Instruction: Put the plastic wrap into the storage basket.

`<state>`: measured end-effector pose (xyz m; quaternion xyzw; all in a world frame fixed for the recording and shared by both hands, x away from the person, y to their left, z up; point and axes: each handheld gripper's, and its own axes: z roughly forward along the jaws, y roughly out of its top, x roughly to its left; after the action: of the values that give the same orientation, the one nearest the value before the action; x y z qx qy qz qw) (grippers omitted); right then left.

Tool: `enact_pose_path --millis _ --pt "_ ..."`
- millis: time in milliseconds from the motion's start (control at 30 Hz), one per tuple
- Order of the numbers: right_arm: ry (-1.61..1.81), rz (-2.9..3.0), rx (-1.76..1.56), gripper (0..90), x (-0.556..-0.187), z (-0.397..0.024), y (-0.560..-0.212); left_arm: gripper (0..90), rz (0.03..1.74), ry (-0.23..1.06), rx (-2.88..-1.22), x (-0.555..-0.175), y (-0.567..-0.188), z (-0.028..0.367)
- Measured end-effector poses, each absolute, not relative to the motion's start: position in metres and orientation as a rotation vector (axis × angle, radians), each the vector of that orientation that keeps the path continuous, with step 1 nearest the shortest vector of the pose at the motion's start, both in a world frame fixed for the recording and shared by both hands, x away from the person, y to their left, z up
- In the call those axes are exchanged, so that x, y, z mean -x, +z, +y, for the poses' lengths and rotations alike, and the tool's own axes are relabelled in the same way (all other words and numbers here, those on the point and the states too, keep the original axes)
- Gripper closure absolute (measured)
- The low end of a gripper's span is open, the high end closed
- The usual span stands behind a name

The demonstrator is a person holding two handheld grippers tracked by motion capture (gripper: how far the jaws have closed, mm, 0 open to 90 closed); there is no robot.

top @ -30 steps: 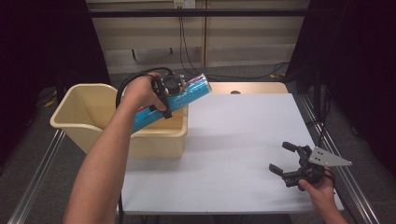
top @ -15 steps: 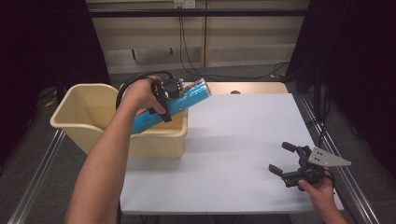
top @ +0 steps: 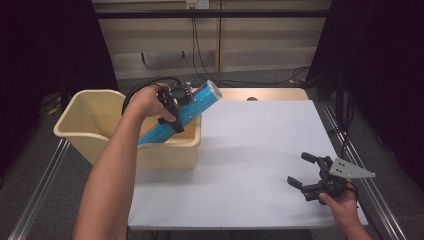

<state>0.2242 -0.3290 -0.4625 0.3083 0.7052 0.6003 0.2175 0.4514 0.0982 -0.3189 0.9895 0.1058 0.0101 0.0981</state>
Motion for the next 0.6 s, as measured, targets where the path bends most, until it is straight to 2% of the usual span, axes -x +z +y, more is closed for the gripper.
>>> enact_pose_path --millis 133,267,433,600 --pt "1.661 1.957 -0.847 0.1 -0.225 -0.328 -0.463 31.3 0.253 -0.039 -2.95 -0.451 -0.323 0.099" --pt "1.661 1.957 -0.847 0.1 -0.224 -0.328 -0.463 30.0 0.277 -0.038 -2.948 -0.452 -0.321 0.103" --pt "1.658 1.958 -0.848 0.1 -0.225 -0.328 -0.463 28.1 0.301 0.021 -2.669 -0.453 -0.286 0.115" --pt "1.652 1.967 -0.841 0.0 -0.224 -0.326 -0.462 22.8 0.339 0.031 -2.667 -0.448 -0.276 0.118"
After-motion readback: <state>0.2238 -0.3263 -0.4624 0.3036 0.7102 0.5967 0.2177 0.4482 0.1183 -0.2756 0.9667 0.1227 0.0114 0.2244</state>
